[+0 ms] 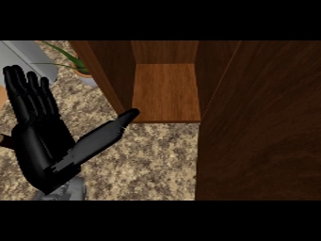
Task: Pick up the wine, place it into the cabinet and close the cabinet
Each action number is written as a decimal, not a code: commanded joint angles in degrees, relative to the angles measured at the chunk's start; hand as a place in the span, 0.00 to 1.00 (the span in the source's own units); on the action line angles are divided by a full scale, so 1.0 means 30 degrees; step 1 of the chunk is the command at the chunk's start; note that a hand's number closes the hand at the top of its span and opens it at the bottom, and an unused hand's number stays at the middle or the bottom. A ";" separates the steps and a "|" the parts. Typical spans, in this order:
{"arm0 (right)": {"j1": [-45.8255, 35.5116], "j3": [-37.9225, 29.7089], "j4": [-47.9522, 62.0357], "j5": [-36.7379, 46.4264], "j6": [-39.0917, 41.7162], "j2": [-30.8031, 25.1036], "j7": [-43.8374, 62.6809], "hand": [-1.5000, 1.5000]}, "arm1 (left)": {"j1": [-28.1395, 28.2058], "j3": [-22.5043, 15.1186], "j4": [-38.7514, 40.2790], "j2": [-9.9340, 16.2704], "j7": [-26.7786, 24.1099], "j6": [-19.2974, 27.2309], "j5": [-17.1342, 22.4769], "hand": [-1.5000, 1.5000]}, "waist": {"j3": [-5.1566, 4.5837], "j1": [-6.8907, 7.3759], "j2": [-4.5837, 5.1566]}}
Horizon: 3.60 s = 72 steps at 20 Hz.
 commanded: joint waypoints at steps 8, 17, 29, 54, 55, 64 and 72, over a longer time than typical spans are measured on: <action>-0.2729 0.0516 -0.1752 -0.0005 -0.1970 0.0439 0.4068 0.00 | -0.2498 -0.2279 0.0742 -0.0019 0.5052 0.3249 -0.4981 0.00 | -0.0014 0.0173 0.0001; -0.2841 0.0005 -0.2987 -0.0339 -0.2508 -0.0001 0.5514 0.00 | -0.1909 -0.1863 -0.1541 -0.0019 0.9197 0.2228 -0.8936 0.00 | -0.0012 0.0200 -0.0043; -0.2465 -0.0300 -0.3091 -0.0233 -0.1981 -0.0047 0.4853 0.00 | -0.1148 -0.1145 -0.5041 -0.0018 1.2918 -0.0692 -1.2507 0.00 | -0.0002 0.0115 -0.0018; -0.2686 -0.0939 -0.2968 -0.1016 -0.1560 -0.0030 0.5616 0.00 | 0.7239 0.2638 -0.5861 0.4091 0.4645 0.2661 0.1835 0.00 | -0.0087 0.0132 -0.0009; -0.3177 -0.1267 -0.3870 -0.1295 -0.1902 -0.0276 0.6501 0.00 | 0.7294 0.2766 -0.6133 0.3925 0.4449 0.2403 0.2092 0.00 | -0.0079 0.0138 -0.0031; -0.3678 -0.0731 -0.4422 -0.0569 -0.2738 0.0071 0.7636 0.00 | 0.7673 0.3082 -0.1905 0.2258 -0.2618 0.2673 0.5963 0.00 | -0.0065 0.0083 -0.0017; -0.4528 -0.1360 -0.3267 -0.0949 -0.2221 -0.0089 0.7165 0.00 | 1.0252 0.3960 -0.0469 0.0058 -0.9251 -0.0125 1.0663 0.00 | -0.0043 0.0244 -0.0019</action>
